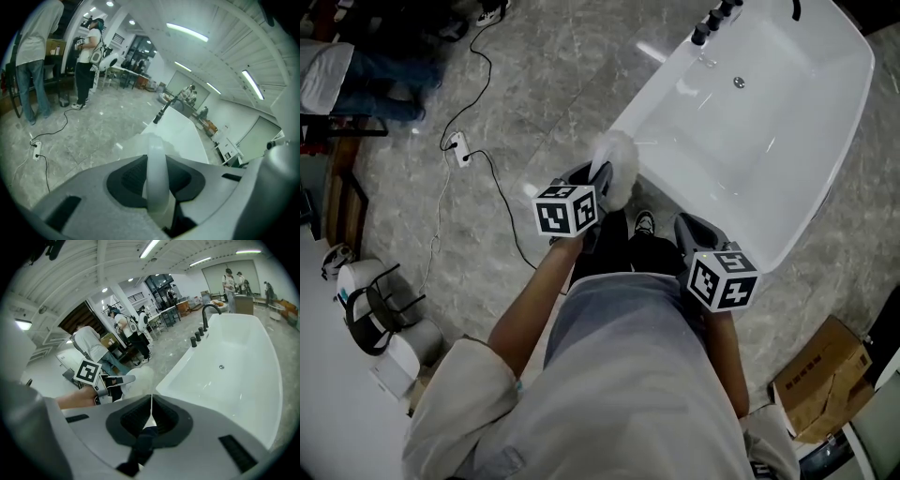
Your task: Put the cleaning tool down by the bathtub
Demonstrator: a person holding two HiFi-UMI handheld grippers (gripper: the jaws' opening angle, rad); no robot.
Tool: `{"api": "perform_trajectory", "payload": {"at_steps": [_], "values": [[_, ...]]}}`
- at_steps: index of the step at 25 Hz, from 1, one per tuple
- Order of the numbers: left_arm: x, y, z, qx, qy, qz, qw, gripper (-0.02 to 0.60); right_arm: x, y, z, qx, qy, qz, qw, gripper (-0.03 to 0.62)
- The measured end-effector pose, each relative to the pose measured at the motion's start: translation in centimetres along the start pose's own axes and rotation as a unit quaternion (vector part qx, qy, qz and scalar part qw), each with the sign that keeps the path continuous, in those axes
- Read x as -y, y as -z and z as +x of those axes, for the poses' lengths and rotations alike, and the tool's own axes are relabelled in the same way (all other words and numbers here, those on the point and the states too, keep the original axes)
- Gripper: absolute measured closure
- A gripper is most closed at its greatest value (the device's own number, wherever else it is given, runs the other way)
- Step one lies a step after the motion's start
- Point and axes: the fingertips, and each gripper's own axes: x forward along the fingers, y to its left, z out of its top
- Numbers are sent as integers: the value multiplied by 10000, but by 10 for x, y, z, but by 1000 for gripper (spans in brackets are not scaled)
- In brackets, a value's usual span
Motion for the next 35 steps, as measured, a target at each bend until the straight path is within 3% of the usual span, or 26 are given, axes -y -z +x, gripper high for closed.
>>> {"api": "perform_trajectory", "payload": {"at_steps": [35], "values": [[-30, 1, 78, -324, -69, 16, 9994, 492, 21, -8, -14, -185, 299, 11, 9994, 582]]}}
